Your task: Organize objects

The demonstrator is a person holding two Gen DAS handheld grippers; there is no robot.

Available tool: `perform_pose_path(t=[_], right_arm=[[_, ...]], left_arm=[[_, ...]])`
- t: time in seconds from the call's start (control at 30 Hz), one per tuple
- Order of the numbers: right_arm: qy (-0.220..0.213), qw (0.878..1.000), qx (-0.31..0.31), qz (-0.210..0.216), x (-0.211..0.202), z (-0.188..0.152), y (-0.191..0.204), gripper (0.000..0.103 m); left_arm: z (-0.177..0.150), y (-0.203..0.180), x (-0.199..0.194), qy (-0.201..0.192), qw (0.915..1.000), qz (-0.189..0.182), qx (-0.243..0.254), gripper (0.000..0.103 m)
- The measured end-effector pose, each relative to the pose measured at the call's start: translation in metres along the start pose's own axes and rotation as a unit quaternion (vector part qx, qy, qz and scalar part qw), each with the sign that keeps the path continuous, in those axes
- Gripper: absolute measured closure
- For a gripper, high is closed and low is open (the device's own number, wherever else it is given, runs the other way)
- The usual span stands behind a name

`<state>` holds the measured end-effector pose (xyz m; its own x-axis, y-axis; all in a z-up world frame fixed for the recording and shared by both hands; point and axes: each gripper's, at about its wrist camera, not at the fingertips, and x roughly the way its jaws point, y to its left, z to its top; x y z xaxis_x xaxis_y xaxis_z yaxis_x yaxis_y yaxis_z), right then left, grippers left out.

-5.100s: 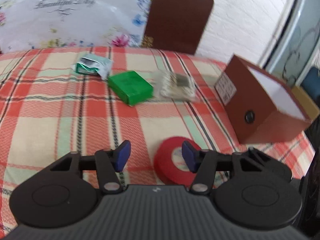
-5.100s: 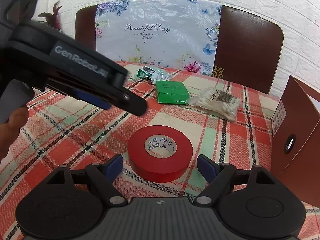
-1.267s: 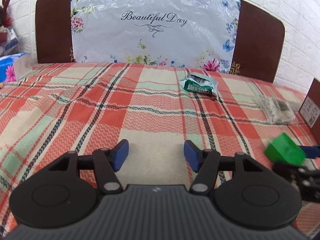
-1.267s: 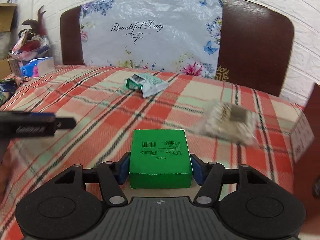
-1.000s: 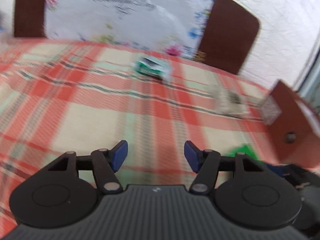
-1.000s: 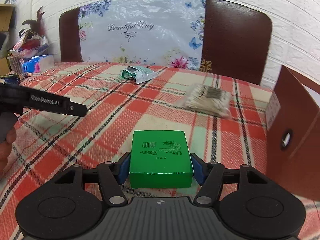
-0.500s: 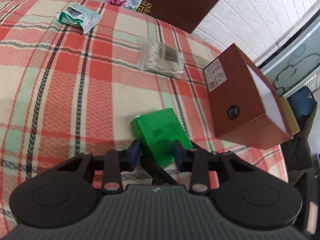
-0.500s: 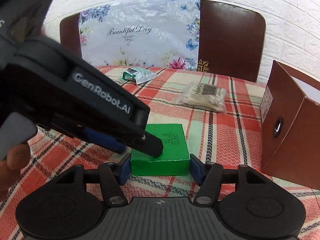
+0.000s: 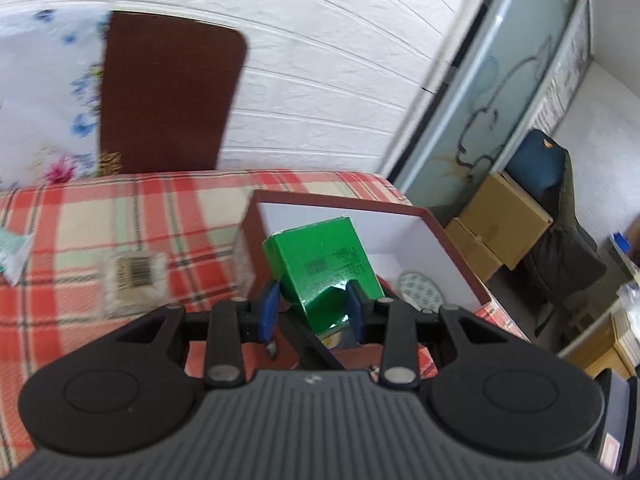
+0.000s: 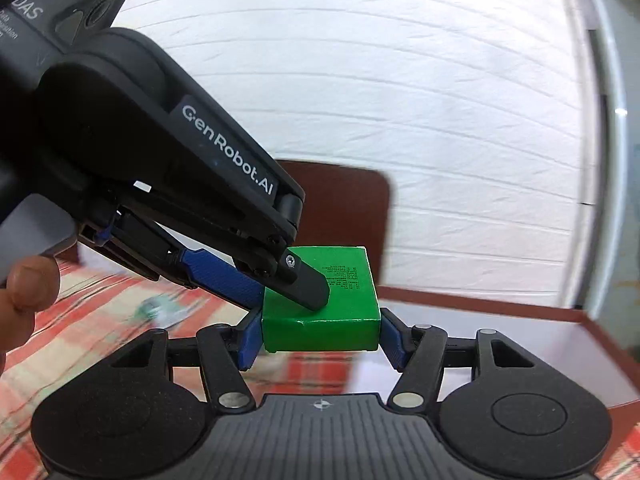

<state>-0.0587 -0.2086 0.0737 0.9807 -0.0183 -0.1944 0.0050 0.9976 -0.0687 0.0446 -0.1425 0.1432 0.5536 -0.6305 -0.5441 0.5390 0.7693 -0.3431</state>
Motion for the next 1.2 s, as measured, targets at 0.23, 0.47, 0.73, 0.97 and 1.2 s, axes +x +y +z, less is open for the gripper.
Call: perform_pose_path(t=[0.23, 0.47, 0.73, 0.97, 1.2], right_arm=[[0.035, 0.998, 0.035, -0.046, 0.014, -0.009, -0.058, 0.045], [0.08, 0.993, 0.059, -0.06, 0.05, -0.022, -0.083, 0.037], [0.066, 0.993, 0.073, -0.068, 0.039, -0.025, -0.079, 0.035], [0.019, 0.996, 0.069, -0.052, 0.021, -0.003, -0.064, 0.035], [-0.006, 0.999, 0.037, 0.028, 0.015, 0.019, -0.005, 0.031]], left_arm=[[0.002, -0.027, 0.055, 0.025, 0.9995, -0.012, 0.014, 0.065], [0.004, -0.029, 0.07, 0.017, 0.9986, 0.036, 0.034, 0.062], [-0.002, 0.002, 0.024, -0.033, 0.9978, 0.053, 0.022, 0.06], [-0.026, 0.078, -0.017, -0.049, 0.9879, 0.144, -0.03, 0.059], [-0.07, 0.156, -0.04, -0.02, 0.9599, 0.274, -0.055, 0.059]])
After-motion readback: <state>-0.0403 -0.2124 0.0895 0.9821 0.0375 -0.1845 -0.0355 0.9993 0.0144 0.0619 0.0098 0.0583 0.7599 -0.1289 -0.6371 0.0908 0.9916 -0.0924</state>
